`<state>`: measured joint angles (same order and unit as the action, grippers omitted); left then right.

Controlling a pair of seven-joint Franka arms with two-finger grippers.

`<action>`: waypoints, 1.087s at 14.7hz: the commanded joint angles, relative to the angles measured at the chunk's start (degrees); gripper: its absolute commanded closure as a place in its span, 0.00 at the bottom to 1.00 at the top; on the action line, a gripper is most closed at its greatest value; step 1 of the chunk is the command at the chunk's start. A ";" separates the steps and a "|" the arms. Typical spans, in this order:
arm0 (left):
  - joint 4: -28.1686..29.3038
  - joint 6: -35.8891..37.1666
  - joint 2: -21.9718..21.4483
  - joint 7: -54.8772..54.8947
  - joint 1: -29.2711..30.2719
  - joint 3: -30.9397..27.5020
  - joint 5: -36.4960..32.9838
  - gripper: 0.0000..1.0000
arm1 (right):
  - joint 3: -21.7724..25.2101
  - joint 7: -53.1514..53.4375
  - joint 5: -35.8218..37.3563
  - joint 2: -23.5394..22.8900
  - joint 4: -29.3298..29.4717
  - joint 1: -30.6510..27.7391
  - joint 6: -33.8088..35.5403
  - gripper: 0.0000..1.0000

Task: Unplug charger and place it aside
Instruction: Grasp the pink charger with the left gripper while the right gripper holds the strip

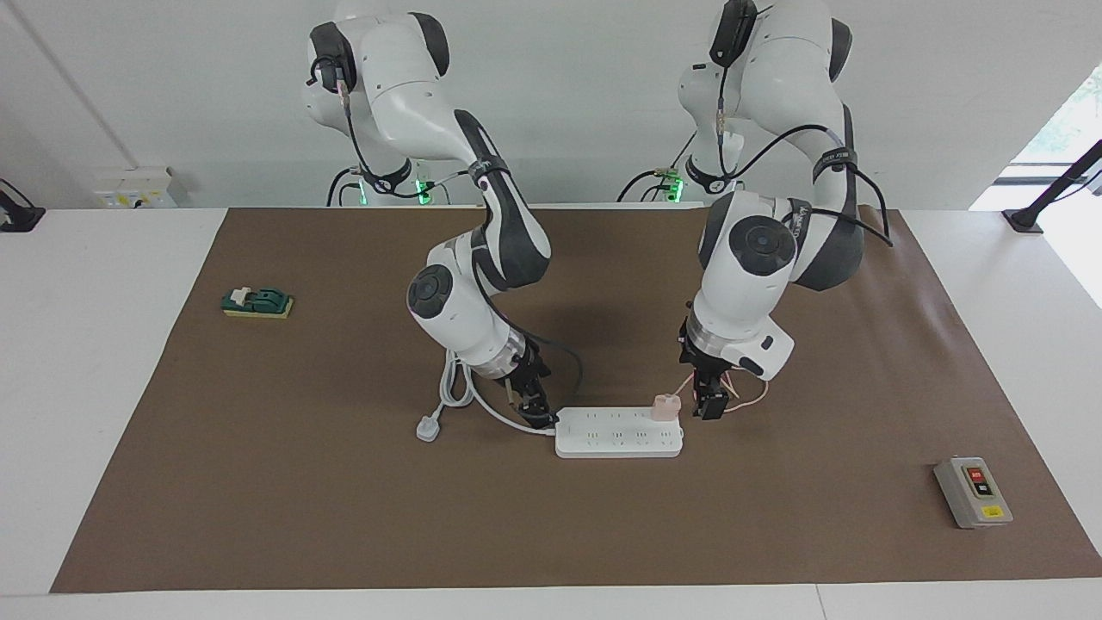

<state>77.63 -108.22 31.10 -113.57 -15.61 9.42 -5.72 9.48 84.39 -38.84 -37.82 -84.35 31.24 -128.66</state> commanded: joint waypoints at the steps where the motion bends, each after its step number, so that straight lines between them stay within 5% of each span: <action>1: -2.05 -1.20 2.47 -1.83 -1.35 -0.72 -1.66 0.00 | 0.02 0.95 -1.15 -4.45 5.25 -0.13 0.43 0.00; 16: -0.47 -5.86 5.82 -2.44 -2.93 -0.63 -5.97 0.00 | -0.69 1.39 -0.97 -11.04 14.21 -1.01 -0.01 0.00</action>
<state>77.51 -113.29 36.30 -114.72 -17.72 9.41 -10.11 9.02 84.78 -39.11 -46.77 -73.13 30.77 -128.74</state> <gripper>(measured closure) 0.000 0.000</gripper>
